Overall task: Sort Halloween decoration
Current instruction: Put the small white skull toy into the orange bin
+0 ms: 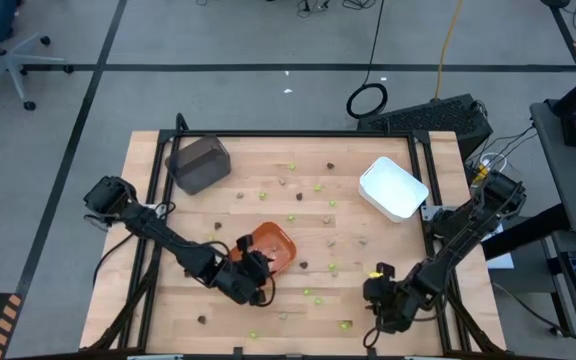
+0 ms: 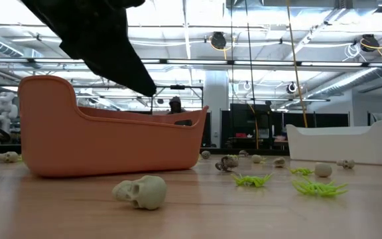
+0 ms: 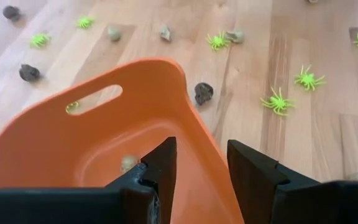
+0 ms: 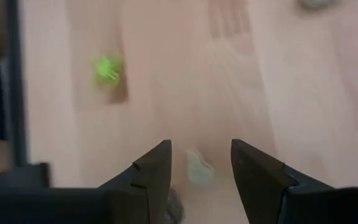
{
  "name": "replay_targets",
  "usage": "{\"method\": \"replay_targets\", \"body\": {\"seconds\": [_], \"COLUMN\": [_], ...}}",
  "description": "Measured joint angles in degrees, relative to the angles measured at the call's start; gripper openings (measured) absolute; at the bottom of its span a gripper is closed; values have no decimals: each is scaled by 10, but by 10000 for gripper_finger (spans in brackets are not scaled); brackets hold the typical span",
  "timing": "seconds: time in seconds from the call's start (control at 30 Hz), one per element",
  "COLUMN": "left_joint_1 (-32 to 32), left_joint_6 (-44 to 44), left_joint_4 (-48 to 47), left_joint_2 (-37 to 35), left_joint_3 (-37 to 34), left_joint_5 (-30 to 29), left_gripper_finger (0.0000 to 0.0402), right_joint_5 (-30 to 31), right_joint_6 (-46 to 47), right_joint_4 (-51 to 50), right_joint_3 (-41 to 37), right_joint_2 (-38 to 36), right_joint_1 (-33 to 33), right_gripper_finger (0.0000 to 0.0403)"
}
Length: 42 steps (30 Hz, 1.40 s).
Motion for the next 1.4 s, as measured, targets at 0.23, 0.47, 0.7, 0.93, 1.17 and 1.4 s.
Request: {"method": "replay_targets", "body": {"seconds": [0.23, 0.47, 0.7, 0.93, 1.17, 1.4], "left_joint_1": [0, 0, 6, 10, 9, 9], "left_joint_6": [0, 0, 0, 0, 0, 2], "left_joint_4": [4, 4, 3, 4, 5, 4], "left_joint_2": [0, 0, 0, 0, 0, 0], "left_joint_3": [0, 0, 0, 0, 0, 0], "left_joint_5": [-7, -7, -7, -7, -7, -7], "left_gripper_finger": [141, 141, 141, 141, 141, 141], "right_joint_5": [14, 1, 1, 4, 2, 14], "right_joint_6": [12, 8, -2, 0, -7, -24], "right_joint_4": [5, 44, 42, 32, 8, 11], "right_joint_3": [-16, -30, -28, -28, -29, -30], "right_joint_2": [0, 32, 52, 54, 55, 55], "right_joint_1": [7, 10, 14, 14, 14, 14], "right_gripper_finger": [151, 151, 150, 115, 47, 8]}}
